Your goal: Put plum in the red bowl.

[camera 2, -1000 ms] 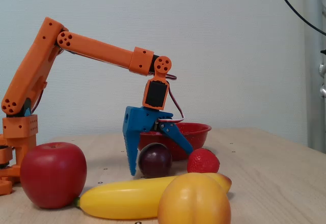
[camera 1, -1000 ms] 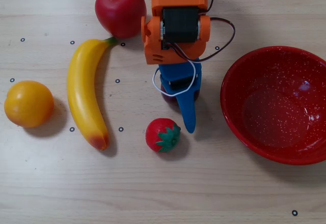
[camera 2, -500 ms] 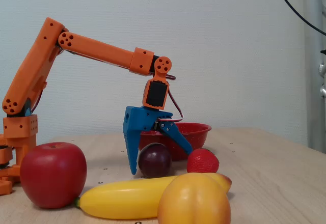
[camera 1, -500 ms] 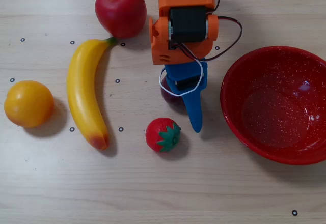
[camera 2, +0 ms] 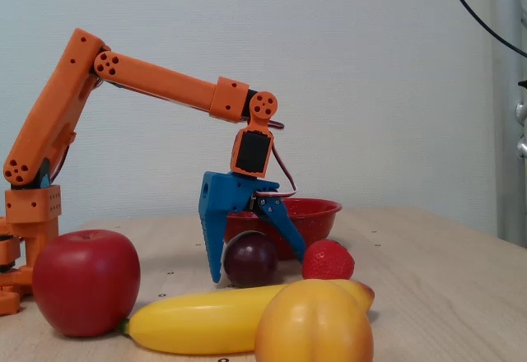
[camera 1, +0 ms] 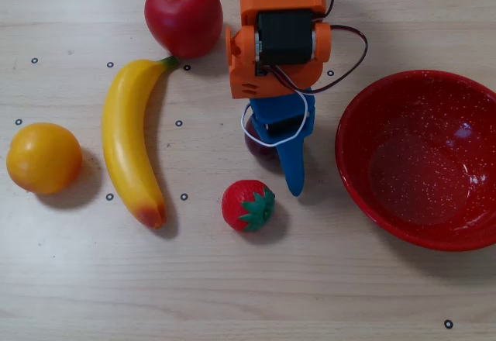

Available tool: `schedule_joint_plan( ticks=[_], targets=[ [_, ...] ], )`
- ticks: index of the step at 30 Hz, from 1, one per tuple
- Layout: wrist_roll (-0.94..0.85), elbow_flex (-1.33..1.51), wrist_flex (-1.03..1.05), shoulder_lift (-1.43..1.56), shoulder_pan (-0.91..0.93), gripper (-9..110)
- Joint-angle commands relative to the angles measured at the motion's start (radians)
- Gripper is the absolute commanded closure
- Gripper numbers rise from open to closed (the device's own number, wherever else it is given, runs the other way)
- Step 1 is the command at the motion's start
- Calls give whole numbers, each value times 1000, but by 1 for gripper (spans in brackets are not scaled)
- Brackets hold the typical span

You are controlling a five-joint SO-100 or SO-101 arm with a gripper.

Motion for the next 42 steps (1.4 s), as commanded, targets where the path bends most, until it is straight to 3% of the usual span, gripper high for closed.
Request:
schedule_joint_plan(
  ticks=[1,21,24,27,42],
  targets=[
    [34,-97,21,32,9,56],
    [69,-89,34,20,-8,74],
    [78,-87,38,20,-6,84],
    [72,-87,46,21,-8,101],
    [-20,-466,296,258,-14,101]
  ],
)
